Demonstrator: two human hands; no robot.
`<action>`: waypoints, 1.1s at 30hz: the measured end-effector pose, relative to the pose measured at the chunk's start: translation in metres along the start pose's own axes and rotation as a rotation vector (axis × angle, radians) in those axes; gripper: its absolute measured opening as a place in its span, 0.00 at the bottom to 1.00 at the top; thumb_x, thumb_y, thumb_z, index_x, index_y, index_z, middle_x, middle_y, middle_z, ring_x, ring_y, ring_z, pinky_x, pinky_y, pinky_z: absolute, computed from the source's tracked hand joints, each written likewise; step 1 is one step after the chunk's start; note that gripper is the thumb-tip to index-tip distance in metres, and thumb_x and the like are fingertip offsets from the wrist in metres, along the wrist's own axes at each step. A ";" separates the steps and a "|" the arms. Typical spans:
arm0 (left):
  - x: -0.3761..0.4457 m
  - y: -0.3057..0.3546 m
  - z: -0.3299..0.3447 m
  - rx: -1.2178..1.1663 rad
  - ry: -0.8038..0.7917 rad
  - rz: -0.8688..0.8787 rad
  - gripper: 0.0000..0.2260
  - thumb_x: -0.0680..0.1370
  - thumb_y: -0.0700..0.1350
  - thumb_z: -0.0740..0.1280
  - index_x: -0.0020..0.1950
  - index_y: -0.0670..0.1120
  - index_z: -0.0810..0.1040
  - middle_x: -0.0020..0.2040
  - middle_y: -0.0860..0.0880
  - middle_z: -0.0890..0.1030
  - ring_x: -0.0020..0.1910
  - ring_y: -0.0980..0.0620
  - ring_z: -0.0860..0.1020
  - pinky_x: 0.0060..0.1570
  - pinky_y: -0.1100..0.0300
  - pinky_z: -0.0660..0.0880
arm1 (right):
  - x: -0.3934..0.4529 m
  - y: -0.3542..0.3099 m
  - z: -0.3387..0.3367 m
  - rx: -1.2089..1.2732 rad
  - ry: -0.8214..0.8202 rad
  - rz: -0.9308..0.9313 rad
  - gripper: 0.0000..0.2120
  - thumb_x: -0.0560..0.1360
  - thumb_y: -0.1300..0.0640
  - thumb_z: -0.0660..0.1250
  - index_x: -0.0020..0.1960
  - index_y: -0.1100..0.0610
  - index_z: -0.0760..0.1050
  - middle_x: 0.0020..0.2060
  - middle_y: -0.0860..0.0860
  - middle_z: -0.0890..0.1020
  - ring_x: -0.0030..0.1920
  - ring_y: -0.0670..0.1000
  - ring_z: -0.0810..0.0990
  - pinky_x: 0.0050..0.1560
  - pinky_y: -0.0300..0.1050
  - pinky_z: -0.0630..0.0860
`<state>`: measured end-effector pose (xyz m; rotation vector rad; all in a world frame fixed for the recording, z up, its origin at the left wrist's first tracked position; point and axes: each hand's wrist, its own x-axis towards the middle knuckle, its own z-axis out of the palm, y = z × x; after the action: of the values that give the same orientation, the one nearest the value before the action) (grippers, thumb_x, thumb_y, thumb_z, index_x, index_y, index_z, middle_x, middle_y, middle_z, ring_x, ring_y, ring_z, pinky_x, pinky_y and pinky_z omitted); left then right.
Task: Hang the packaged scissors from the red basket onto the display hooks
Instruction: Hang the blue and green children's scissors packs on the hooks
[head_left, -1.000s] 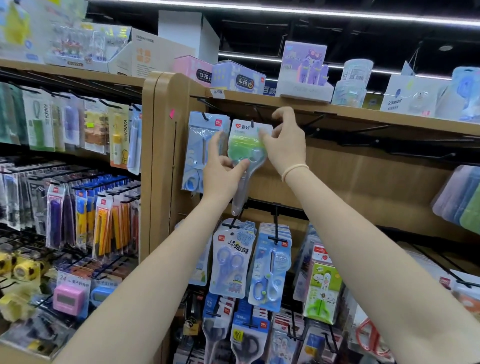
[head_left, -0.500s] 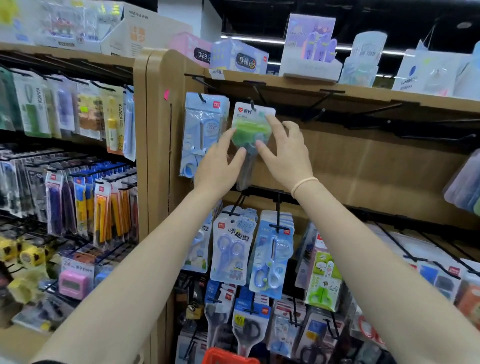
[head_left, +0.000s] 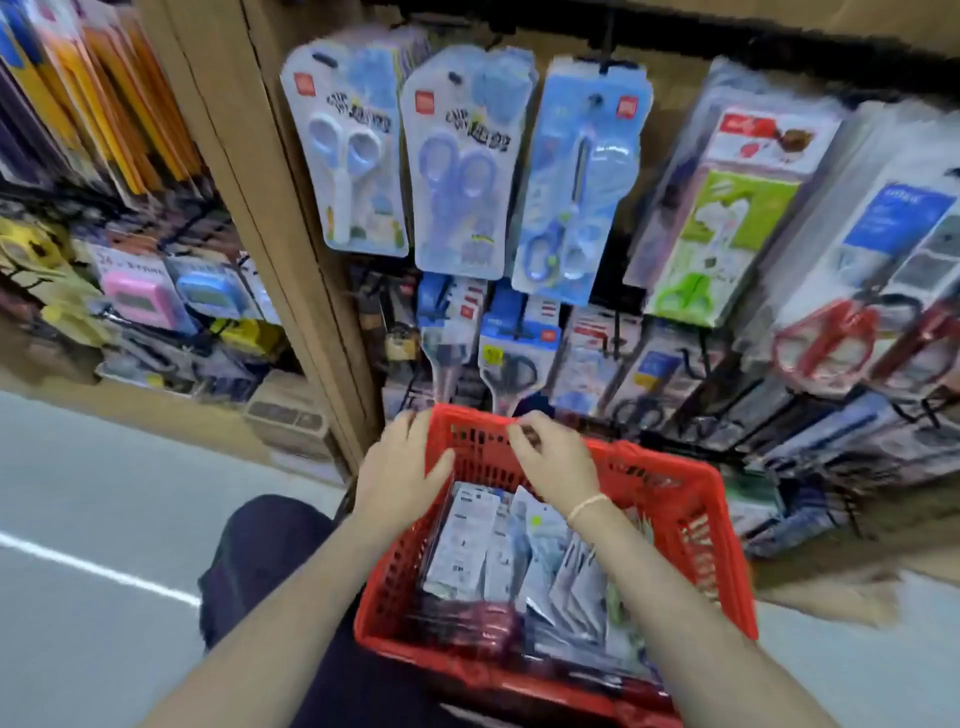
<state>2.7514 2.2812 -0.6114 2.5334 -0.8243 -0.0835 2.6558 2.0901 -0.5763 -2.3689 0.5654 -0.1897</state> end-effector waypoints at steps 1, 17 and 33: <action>-0.011 -0.011 0.017 0.005 -0.082 -0.042 0.34 0.78 0.63 0.57 0.77 0.43 0.66 0.70 0.42 0.73 0.68 0.40 0.74 0.60 0.46 0.77 | -0.006 0.022 0.018 0.001 -0.091 0.105 0.12 0.82 0.49 0.63 0.51 0.57 0.77 0.41 0.52 0.82 0.43 0.54 0.81 0.47 0.55 0.78; -0.064 -0.031 0.048 -0.093 -0.222 -0.140 0.50 0.76 0.54 0.75 0.84 0.44 0.44 0.84 0.44 0.50 0.80 0.44 0.59 0.63 0.48 0.74 | -0.038 0.088 0.160 0.374 -0.354 0.729 0.15 0.77 0.52 0.73 0.56 0.61 0.77 0.45 0.55 0.78 0.49 0.53 0.78 0.61 0.51 0.76; -0.063 -0.030 0.051 -0.039 -0.195 -0.143 0.47 0.76 0.54 0.74 0.84 0.41 0.48 0.83 0.41 0.55 0.75 0.39 0.68 0.51 0.46 0.79 | -0.067 0.113 0.150 0.071 -0.452 0.660 0.28 0.78 0.38 0.65 0.71 0.55 0.72 0.67 0.56 0.76 0.69 0.61 0.71 0.69 0.55 0.69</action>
<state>2.7059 2.3173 -0.6758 2.5735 -0.7041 -0.3951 2.5987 2.1325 -0.7627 -1.9395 1.0412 0.5916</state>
